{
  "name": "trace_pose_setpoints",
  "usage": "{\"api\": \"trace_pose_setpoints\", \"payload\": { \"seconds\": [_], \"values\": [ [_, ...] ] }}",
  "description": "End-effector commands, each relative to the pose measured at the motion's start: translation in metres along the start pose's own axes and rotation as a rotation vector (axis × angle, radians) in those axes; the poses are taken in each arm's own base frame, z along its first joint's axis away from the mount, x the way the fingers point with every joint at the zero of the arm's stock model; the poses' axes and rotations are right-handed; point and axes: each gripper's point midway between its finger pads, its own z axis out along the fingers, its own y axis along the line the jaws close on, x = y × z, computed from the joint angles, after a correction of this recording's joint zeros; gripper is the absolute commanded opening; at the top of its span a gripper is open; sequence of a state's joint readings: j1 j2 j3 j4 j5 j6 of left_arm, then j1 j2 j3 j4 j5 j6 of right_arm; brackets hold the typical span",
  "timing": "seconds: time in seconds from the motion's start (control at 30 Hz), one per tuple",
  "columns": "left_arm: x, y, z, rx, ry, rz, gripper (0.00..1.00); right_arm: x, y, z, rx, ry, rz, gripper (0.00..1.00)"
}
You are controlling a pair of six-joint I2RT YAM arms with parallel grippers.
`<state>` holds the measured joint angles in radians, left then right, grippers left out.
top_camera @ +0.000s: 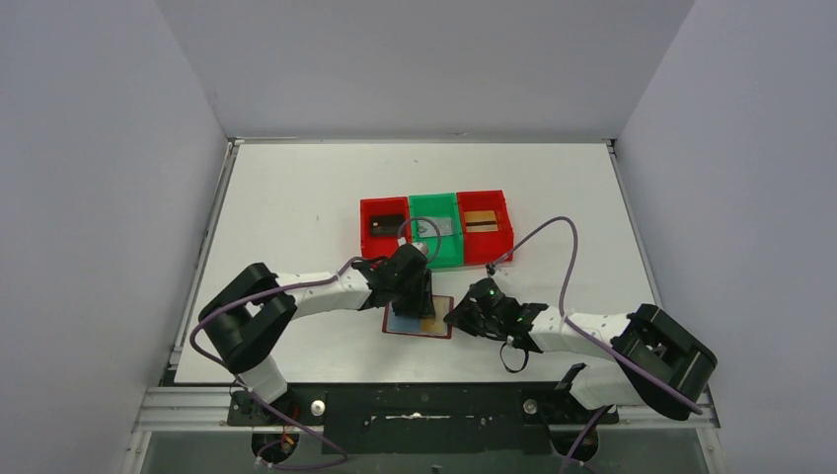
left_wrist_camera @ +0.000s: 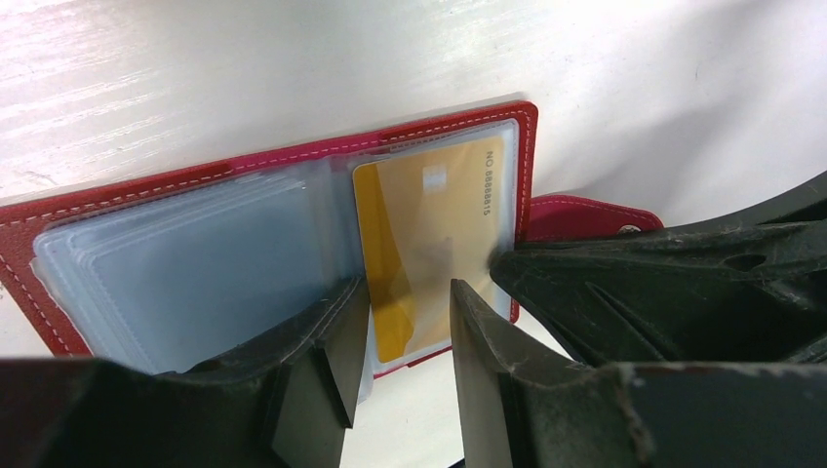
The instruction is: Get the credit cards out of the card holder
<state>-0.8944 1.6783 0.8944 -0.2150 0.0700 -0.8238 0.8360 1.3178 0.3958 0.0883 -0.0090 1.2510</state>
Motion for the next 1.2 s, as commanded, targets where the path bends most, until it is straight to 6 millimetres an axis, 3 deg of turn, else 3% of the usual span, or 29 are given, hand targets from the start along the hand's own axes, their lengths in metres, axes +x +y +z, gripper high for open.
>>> {"api": "trace_pose_setpoints", "payload": {
  "seconds": [0.0, 0.2, 0.4, 0.7, 1.17],
  "values": [
    [0.020, 0.022, 0.008, -0.094, 0.067, 0.002, 0.37, 0.008, -0.041, 0.007, 0.126, 0.012, -0.006, 0.00],
    [0.020, 0.001, 0.008, 0.041, 0.045, -0.048, 0.29, 0.009, -0.044, 0.007, 0.139, 0.018, -0.006, 0.00],
    [0.004, -0.023, -0.004, 0.192, -0.039, -0.098, 0.20, 0.010, -0.044, 0.008, 0.143, 0.027, -0.017, 0.00],
    [-0.013, -0.035, -0.022, 0.310, -0.116, -0.133, 0.11, 0.012, -0.043, 0.011, 0.139, 0.039, -0.019, 0.00],
    [-0.021, -0.053, -0.044, 0.466, -0.167, -0.132, 0.05, 0.014, -0.042, 0.014, 0.141, 0.054, -0.027, 0.00]
  ]
}}
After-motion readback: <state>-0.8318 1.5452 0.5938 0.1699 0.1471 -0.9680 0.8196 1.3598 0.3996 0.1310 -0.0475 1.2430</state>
